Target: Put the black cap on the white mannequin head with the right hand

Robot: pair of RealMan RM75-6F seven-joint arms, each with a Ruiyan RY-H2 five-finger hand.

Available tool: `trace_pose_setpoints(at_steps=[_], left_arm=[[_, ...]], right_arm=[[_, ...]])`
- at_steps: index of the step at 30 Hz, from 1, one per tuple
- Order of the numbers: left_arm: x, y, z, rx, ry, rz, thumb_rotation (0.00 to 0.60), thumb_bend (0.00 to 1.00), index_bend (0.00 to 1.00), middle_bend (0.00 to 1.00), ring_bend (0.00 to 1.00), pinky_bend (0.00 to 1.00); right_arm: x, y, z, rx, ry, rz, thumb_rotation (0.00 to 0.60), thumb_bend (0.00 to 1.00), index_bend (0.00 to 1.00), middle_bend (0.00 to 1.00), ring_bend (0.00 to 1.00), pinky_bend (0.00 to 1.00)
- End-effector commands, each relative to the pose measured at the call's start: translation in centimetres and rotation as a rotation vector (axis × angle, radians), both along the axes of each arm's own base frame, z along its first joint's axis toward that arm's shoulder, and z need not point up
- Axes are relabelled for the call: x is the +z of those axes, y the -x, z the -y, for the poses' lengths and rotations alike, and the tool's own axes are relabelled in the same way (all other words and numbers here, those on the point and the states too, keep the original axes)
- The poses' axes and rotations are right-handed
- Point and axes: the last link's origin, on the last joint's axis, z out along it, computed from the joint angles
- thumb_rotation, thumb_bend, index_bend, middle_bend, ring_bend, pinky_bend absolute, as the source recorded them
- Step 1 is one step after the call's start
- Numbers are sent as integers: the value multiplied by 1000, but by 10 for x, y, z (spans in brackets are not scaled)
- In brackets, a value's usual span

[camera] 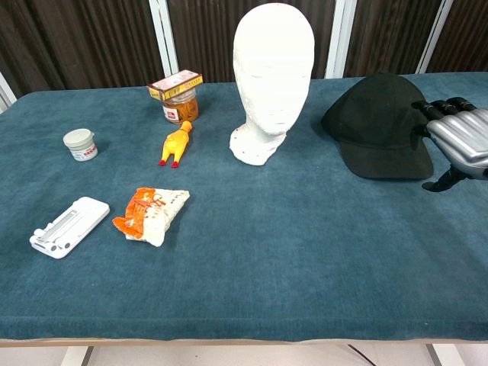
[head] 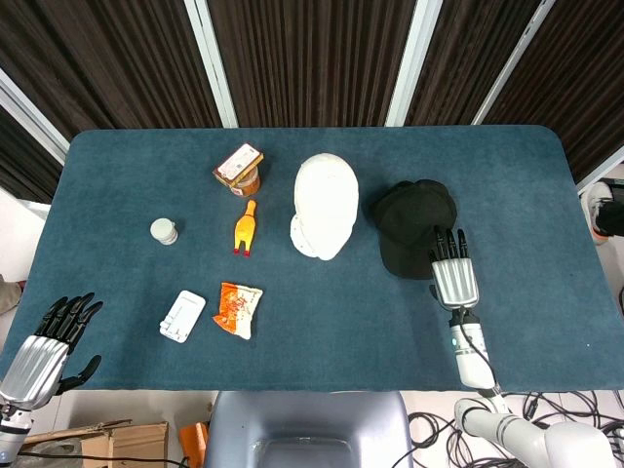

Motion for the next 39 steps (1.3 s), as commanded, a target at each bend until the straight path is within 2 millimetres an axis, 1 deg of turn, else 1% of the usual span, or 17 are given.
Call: trace_pose_setpoints(at_steps=[1,9,17,24,29,33,36,39], left_arm=[[0,0,0,-1,-1,3,600,370,0,0,0,0],[-2,-1,-3,-8,14,5,600,370,0,0,0,0],[-6,-1,-4,-1,11,-25,600,369,0,0,0,0],[-9,-3,-4,4,1,-43,600,370,0,0,0,0],[-11,-3,-4,5,-6,-54,600,370,0,0,0,0],[-12,-3,-4,6,-5,-59,600,369,0,0,0,0],[-12,-3,-4,7,-3,-60,600,368,0,0,0,0],[-12,-3,-4,8,-5,-60,600,368,0,0,0,0]], right_arm=[[-1,0,0,0,0,1,600,65,408,0,0,0],[-8,-4,5,13,3,-19,600,64,439,13,0,0],[-22,-11,11,59,27,-56,600,70,444,16,0,0],[-28,-17,16,85,52,-26,600,76,453,18,0,0],[-31,-23,21,96,68,-32,600,85,480,43,0,0],[-32,-26,25,95,76,-36,600,139,492,60,0,0],[-28,-28,30,90,98,-28,600,201,498,71,0,0],[-21,-30,36,92,122,-11,600,219,502,80,0,0]])
